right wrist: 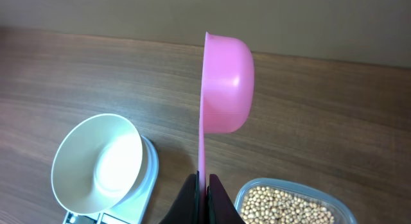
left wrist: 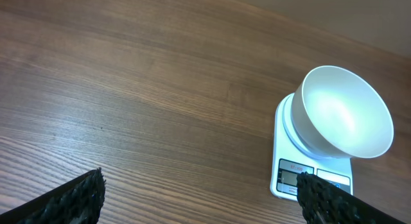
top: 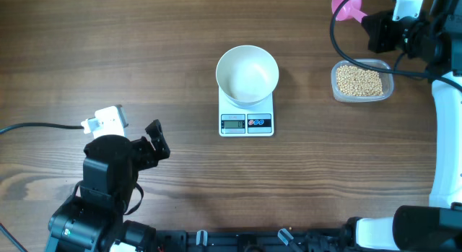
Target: Scoop item into bowl and weigh 150g on scale
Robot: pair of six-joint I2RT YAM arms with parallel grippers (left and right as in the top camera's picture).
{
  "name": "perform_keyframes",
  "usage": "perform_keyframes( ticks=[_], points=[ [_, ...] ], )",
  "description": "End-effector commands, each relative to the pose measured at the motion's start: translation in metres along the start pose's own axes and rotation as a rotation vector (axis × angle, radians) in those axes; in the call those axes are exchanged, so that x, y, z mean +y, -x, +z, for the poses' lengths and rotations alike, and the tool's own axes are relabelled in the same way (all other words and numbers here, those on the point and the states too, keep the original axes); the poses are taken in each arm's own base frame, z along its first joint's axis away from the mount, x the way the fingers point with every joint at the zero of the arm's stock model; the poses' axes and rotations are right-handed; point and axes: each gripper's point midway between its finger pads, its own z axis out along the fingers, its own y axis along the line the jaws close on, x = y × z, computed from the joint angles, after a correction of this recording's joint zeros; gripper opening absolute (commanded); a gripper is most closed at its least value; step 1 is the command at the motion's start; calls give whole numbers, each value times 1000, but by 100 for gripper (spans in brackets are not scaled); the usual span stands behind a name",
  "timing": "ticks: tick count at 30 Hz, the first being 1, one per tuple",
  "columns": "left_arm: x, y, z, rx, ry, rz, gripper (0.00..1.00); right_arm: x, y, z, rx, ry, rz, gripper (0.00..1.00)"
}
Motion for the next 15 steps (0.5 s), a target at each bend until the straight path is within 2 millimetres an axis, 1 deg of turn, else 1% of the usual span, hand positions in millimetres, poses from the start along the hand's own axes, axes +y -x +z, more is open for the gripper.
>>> perform_keyframes(
  ticks=[1,4,7,8,9,11,13,14,15],
  points=[
    [3,1,1,-7,17,1,100,0,-1,6,4,16,-48,4],
    [3,1,1,-7,17,1,100,-4,5,12,-16,12,-64,4],
    [8,-1,1,0,38,7,100,-6,22,12,-83,3,-82,4],
    [12,-6,0,18,60,18,100,-6,25,12,-96,7,-88,4],
    [12,-4,0,8,62,15,100,-6,26,12,-98,7,-82,4],
    [2,13,0,-57,17,-10,100,-6,25,12,-95,14,60,4],
    [-14,20,0,-78,-63,-23,100,-5,21,12,-79,19,149,4],
    [-24,27,-1,-97,-115,-30,100,-4,18,12,-68,22,183,4],
    [-39,27,-3,-93,-193,21,100,-4,16,12,-59,23,191,4]
  ],
)
